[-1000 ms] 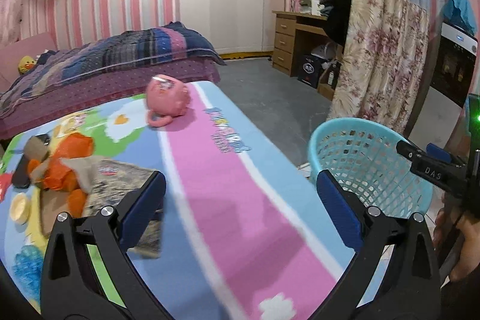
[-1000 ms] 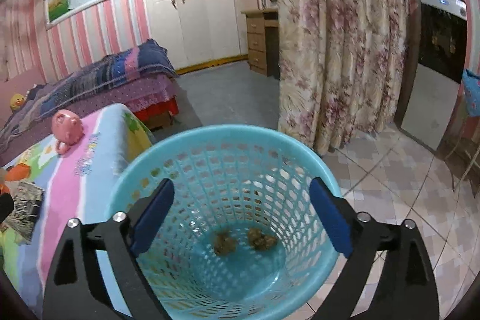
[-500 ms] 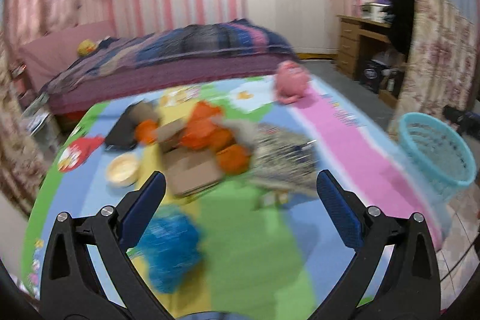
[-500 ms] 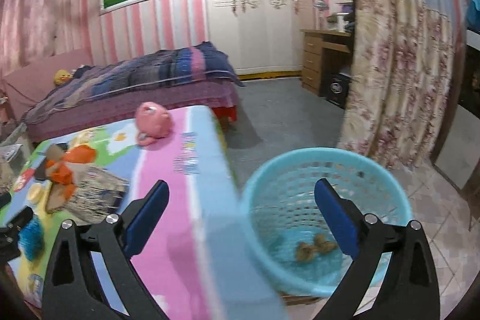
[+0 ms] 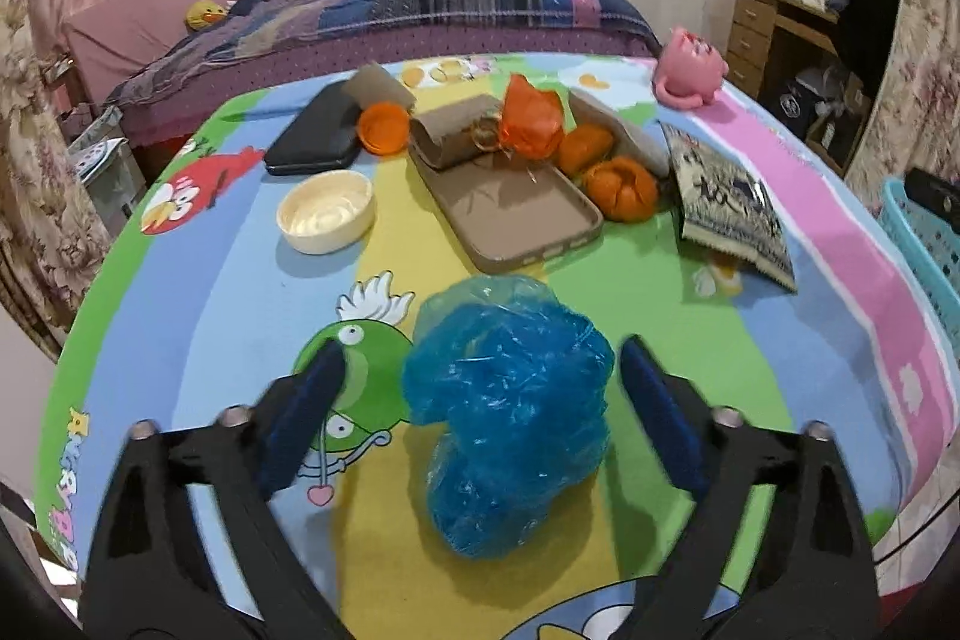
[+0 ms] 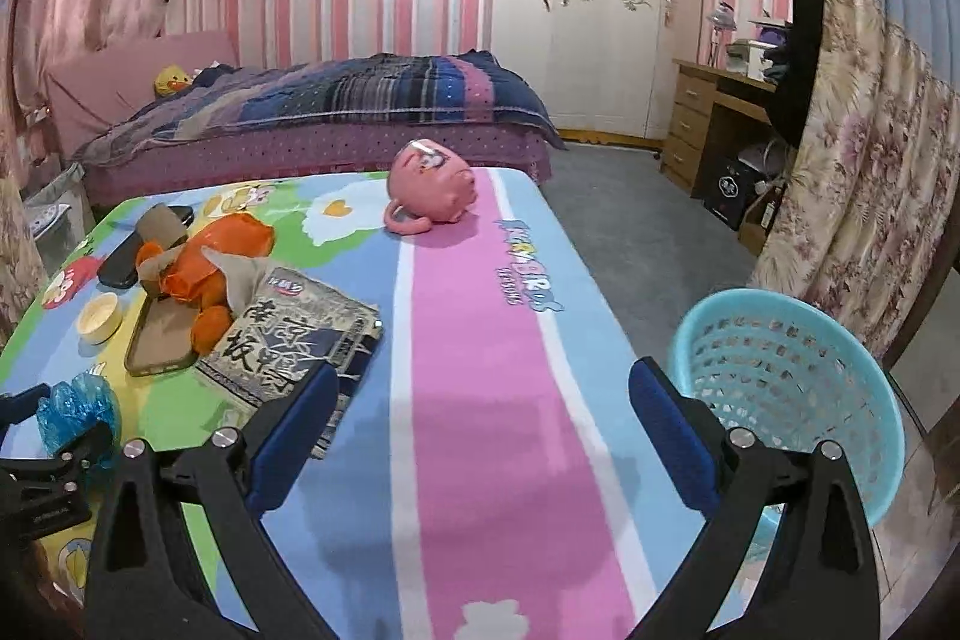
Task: Collect trash
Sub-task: 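Return to the table and grasp the blue plastic bag with the left tool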
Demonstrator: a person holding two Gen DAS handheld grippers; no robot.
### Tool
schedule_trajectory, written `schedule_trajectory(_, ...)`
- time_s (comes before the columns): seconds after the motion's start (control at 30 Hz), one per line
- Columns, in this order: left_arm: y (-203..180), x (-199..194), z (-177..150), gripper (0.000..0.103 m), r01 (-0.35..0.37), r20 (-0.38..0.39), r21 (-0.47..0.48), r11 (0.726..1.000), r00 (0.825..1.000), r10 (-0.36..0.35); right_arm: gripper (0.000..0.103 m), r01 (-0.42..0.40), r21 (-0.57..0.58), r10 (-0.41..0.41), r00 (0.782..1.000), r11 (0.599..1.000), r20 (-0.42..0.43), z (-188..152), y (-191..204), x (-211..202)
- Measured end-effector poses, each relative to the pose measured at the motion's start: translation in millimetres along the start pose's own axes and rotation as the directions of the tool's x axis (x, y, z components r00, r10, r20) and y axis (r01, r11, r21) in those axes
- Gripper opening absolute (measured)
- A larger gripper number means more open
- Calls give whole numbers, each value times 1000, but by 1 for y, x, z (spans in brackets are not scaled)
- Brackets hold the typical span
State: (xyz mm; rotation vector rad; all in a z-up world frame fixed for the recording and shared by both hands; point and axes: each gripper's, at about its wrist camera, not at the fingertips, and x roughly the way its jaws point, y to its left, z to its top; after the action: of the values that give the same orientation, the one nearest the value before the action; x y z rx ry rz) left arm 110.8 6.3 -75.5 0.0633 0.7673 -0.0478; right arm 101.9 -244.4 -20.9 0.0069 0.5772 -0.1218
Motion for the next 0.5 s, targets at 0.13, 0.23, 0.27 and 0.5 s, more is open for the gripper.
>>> schedule_trajectory(0.13, -6, 7, -1, 43, 59, -40, 23, 998, 998, -58, 95, -36, 14, 36, 999, 999, -9, 0, 4, 3)
schedule_trajectory(0.23, -9, 1, 2, 40, 35, -12, 33, 999, 999, -34, 95, -53, -13, 53, 998, 999, -28, -4, 13, 8)
schedule_trajectory(0.27, -8, -1, 5, 40, 28, -4, 31, 999, 1000, -28, 95, -64, -22, 63, 997, 998, -40, -5, 18, 11)
schedule_trajectory(0.5, -1, -15, 51, 40, -7, 113, -1, 1000, 994, 7, 95, -140, -76, 132, 986, 987, -99, -9, 54, 26)
